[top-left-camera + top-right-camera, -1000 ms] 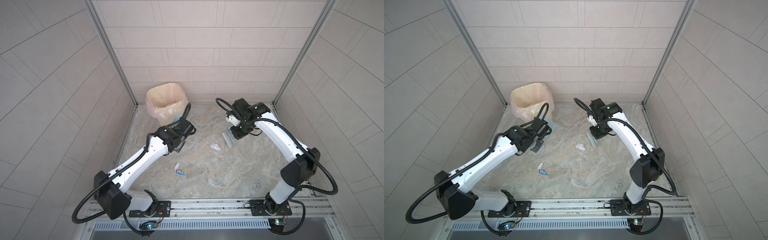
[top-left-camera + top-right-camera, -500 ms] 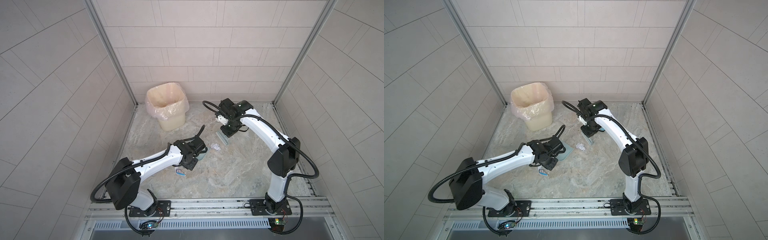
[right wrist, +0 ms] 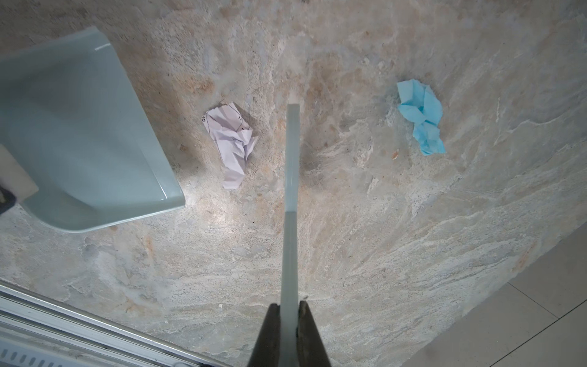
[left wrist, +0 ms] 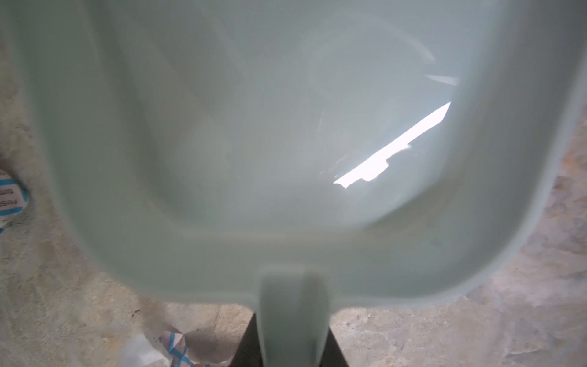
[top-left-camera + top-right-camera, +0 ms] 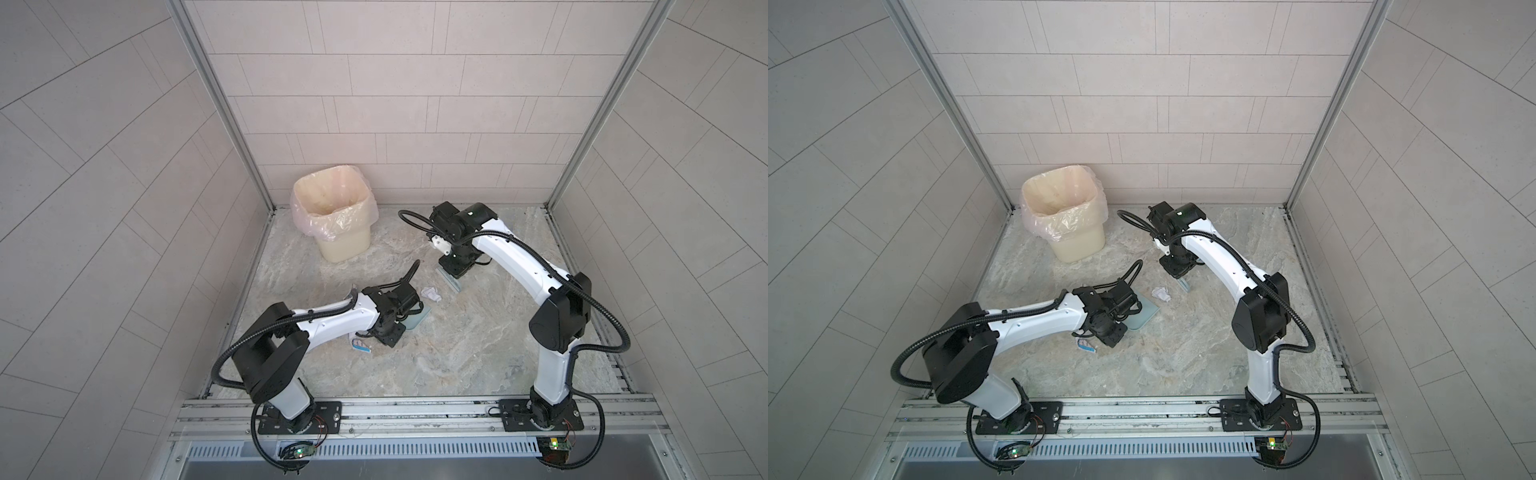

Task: Sweep away the paper scraps from the table
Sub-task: 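Lower the dustpan near the white scrap while right brush moves toward it, then sweep the white printed scrap into the dustpan with the right gripper's brush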

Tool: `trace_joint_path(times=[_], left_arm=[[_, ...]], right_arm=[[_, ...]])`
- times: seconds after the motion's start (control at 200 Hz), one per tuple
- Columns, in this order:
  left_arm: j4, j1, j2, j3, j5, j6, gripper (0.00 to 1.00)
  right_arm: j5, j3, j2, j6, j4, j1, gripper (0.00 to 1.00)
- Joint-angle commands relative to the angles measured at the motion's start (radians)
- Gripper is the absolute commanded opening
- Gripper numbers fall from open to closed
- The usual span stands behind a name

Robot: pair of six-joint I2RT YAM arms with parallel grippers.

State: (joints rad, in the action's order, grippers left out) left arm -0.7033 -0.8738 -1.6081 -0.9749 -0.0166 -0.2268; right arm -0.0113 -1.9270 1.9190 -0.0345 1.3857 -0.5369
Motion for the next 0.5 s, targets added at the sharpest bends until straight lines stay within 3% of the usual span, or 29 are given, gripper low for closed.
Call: trace_joint_path(times=[0.0, 0.495], left_arm=[[0.007, -0.011, -0.024, 0.005, 0.014, 0.011, 0.00], [0.001, -0.019, -0.105, -0.044, 0.035, 0.027, 0.00]], right_arm=[[-0.024, -0.024, 0.019, 0.000, 0.031, -0.005, 0.00], [-0.012, -0.046, 0.075, -0.015, 0.082, -0.025, 0.00]])
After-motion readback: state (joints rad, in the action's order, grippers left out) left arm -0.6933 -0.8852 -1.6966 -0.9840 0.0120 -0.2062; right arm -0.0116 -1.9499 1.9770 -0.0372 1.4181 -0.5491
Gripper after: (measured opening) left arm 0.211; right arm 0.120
